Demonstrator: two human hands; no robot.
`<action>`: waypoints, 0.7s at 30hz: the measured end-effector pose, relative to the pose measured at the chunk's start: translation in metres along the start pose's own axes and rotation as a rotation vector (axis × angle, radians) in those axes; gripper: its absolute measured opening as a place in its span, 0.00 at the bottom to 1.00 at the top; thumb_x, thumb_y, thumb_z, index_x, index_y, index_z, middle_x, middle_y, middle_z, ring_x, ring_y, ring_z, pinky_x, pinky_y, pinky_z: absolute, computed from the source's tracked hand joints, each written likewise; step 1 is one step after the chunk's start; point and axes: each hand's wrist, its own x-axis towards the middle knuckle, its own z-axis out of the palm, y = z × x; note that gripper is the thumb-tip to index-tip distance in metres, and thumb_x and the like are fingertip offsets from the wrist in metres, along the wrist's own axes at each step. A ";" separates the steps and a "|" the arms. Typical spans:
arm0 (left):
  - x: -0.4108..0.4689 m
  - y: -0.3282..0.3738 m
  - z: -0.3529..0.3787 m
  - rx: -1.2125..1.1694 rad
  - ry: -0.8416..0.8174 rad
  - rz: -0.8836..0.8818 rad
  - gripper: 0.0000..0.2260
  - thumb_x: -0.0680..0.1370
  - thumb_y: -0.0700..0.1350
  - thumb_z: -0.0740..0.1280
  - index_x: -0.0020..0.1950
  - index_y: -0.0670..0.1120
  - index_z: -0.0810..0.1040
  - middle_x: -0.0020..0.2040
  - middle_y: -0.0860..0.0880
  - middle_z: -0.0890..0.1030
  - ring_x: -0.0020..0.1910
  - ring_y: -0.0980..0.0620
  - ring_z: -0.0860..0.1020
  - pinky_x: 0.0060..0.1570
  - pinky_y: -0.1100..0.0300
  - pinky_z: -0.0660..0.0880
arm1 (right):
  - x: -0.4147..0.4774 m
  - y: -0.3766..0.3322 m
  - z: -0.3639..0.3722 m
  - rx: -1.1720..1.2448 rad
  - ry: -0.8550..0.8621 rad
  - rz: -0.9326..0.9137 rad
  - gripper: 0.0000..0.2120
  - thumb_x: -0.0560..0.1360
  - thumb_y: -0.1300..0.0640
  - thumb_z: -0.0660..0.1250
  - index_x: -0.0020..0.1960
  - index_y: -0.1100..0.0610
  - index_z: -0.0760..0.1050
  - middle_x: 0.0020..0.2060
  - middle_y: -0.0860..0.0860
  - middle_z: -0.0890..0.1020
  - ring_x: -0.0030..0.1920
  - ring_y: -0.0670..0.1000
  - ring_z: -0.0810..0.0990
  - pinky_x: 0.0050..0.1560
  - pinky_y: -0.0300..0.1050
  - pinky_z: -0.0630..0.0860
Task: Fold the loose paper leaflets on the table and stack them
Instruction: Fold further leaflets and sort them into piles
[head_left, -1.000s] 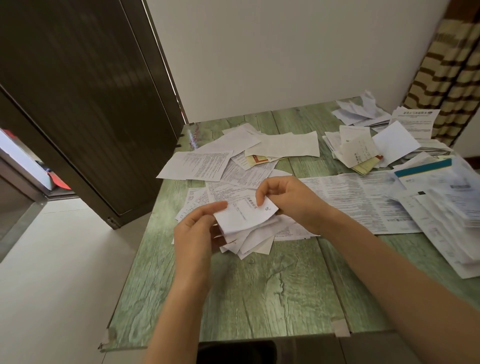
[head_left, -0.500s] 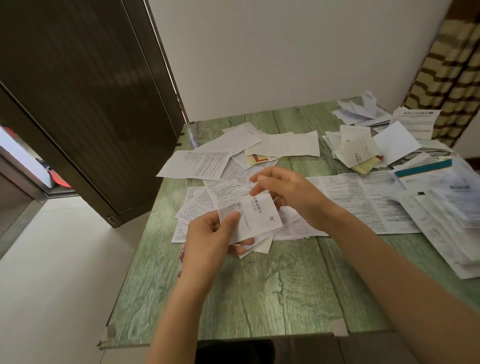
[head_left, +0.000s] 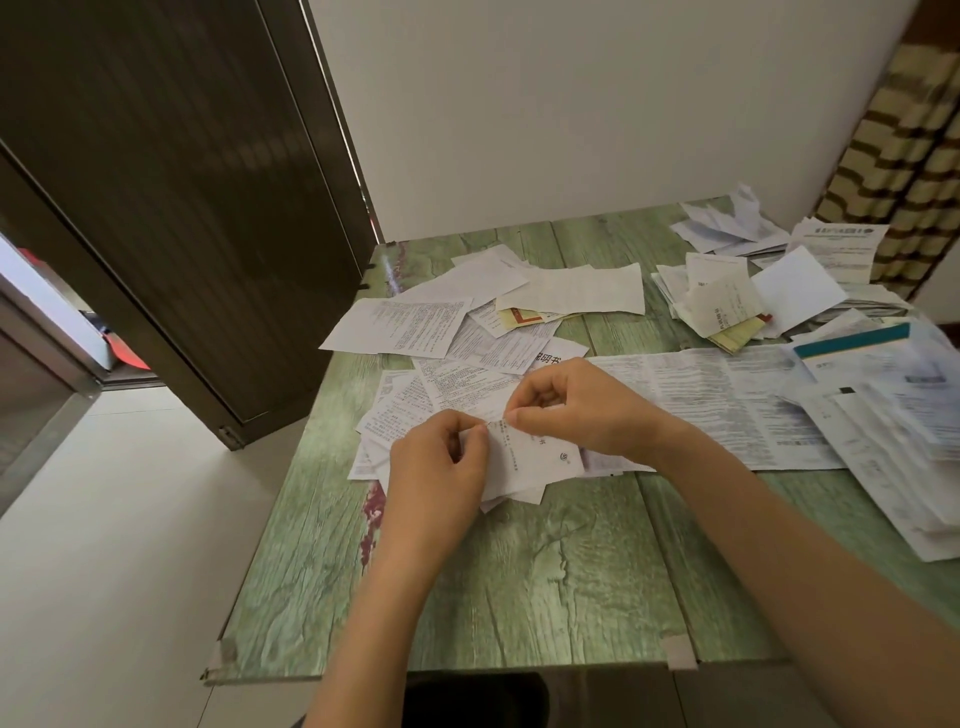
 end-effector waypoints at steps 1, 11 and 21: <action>0.001 0.001 -0.001 -0.024 0.016 -0.001 0.09 0.77 0.41 0.65 0.38 0.50 0.78 0.33 0.50 0.79 0.33 0.58 0.77 0.33 0.66 0.75 | 0.000 0.000 -0.003 0.000 0.030 -0.002 0.06 0.73 0.64 0.70 0.39 0.55 0.79 0.33 0.48 0.80 0.33 0.39 0.76 0.38 0.31 0.73; 0.005 0.005 -0.001 -0.230 0.087 -0.092 0.05 0.77 0.39 0.65 0.44 0.46 0.79 0.39 0.45 0.81 0.38 0.44 0.80 0.29 0.62 0.76 | 0.001 0.004 -0.008 0.089 0.142 0.020 0.03 0.74 0.61 0.69 0.42 0.57 0.80 0.33 0.47 0.79 0.33 0.38 0.75 0.38 0.29 0.72; 0.025 0.009 0.013 -0.339 0.162 -0.143 0.03 0.78 0.40 0.65 0.48 0.45 0.79 0.43 0.46 0.81 0.36 0.47 0.80 0.28 0.63 0.76 | 0.003 0.010 -0.024 0.287 0.203 0.073 0.09 0.75 0.71 0.63 0.44 0.58 0.76 0.32 0.53 0.71 0.23 0.43 0.65 0.24 0.32 0.62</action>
